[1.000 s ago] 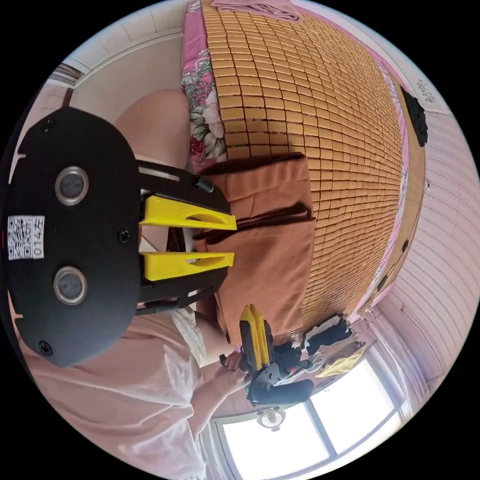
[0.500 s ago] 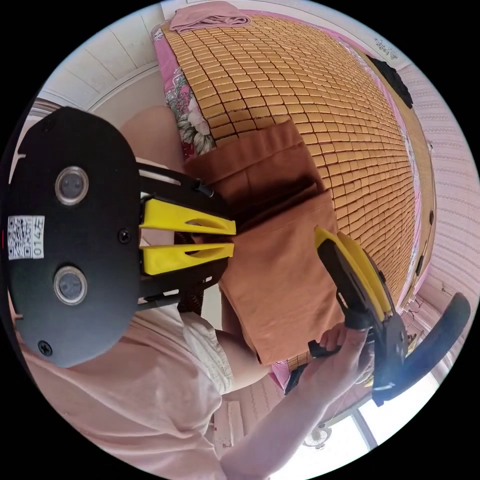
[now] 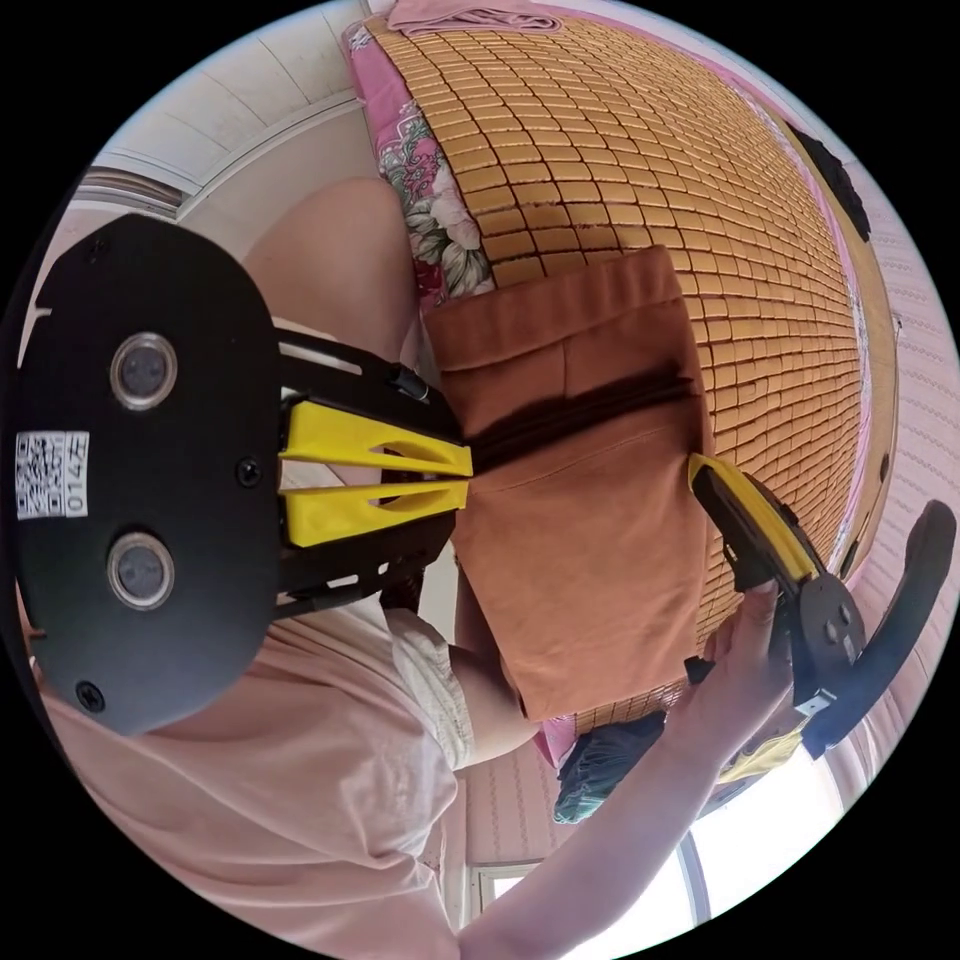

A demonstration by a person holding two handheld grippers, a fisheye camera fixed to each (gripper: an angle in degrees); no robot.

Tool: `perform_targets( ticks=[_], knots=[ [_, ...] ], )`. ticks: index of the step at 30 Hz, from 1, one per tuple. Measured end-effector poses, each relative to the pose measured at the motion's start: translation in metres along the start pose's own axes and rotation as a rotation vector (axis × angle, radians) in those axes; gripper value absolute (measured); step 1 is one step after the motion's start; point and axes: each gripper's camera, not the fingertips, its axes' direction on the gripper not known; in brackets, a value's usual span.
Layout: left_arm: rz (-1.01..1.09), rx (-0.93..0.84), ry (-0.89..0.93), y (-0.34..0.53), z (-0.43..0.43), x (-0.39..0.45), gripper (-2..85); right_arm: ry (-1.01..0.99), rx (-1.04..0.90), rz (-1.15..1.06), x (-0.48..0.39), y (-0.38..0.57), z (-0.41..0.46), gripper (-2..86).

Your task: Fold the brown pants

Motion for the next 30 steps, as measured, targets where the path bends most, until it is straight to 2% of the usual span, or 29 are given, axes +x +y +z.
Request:
perform_targets(
  ticks=[4, 7, 14, 20, 22, 24, 26, 30],
  knots=[
    [-0.034, -0.047, 0.026, -0.002, 0.005, -0.010, 7.9, -0.091, 0.072, 0.057, 0.014, -0.014, 0.015, 7.1],
    [-0.034, -0.070, 0.066, -0.008, 0.016, -0.015, 9.3, -0.105, 0.023, 0.069, 0.017, -0.033, 0.039, 11.5],
    [-0.004, -0.139, 0.065, -0.019, 0.038, -0.014, 7.5, -0.130, 0.018, -0.004, 0.010, -0.041, 0.061, 3.2],
    [0.041, 0.070, 0.076, 0.019, -0.012, 0.007, 4.1, -0.137, 0.206, -0.115, 0.008, -0.009, -0.008, 1.5],
    [0.031, 0.181, 0.018, 0.043, -0.053, 0.011, 4.1, -0.172, 0.285, -0.146, 0.011, -0.007, -0.035, 1.7],
    [-0.005, 0.217, -0.061, 0.055, -0.068, 0.005, 4.3, -0.218, 0.340, -0.156, 0.011, -0.034, -0.053, 2.4],
    [-0.055, 0.180, -0.126, 0.058, -0.059, -0.011, 4.7, -0.197, 0.315, -0.154, 0.005, -0.071, -0.038, 3.2],
    [-0.203, 0.096, -0.081, 0.065, -0.020, -0.049, 5.7, -0.083, 0.105, -0.015, 0.008, -0.107, 0.039, 2.5]
  ],
)
